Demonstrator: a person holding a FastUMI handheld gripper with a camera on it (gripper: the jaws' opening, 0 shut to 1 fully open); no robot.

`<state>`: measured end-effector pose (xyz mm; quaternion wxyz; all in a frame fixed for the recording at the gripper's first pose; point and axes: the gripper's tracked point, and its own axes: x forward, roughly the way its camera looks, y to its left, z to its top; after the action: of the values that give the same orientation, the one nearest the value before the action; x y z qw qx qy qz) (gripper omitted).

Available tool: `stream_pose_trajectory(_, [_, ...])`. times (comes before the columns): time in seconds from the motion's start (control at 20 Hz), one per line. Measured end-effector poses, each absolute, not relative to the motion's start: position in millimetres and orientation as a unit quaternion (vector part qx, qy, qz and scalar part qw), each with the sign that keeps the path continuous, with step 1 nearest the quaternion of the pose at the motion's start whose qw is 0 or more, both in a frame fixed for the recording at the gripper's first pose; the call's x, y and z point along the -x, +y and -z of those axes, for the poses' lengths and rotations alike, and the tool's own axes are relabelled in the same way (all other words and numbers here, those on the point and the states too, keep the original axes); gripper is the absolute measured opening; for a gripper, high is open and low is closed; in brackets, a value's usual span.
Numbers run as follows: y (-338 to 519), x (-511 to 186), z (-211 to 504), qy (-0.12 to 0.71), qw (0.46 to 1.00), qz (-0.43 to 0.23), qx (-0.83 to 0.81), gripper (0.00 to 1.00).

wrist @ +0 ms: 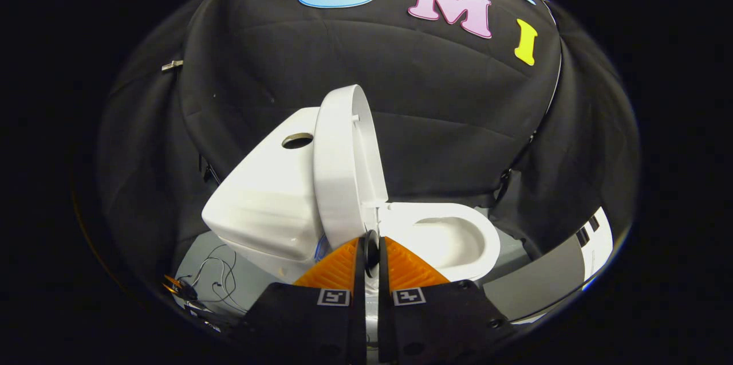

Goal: Open the toilet lid.

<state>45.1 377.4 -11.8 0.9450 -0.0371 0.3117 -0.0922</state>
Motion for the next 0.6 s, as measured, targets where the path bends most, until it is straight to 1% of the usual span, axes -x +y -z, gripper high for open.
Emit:
stream_pose_trajectory(0.05, [380,-45,15,0.316,0.944,0.083,0.032,0.14])
stream_pose_trajectory(0.1, [390,-43,20,0.326,0.943,0.06,0.02,0.18])
stream_pose_trajectory(0.15, [401,-38,27,0.341,0.939,0.036,-0.003,0.46])
stream_pose_trajectory(0.2, [396,-37,30,0.347,0.937,0.045,-0.008,0.73])
stream_pose_trajectory(0.25, [396,-34,29,0.349,0.936,0.038,-0.017,1.0])
stream_pose_trajectory(0.4, [400,-29,24,0.339,0.941,0.014,0.001,1.0])
stream_pose_trajectory(0.6, [413,-18,-8,0.308,0.951,-0.021,-0.02,1.0])
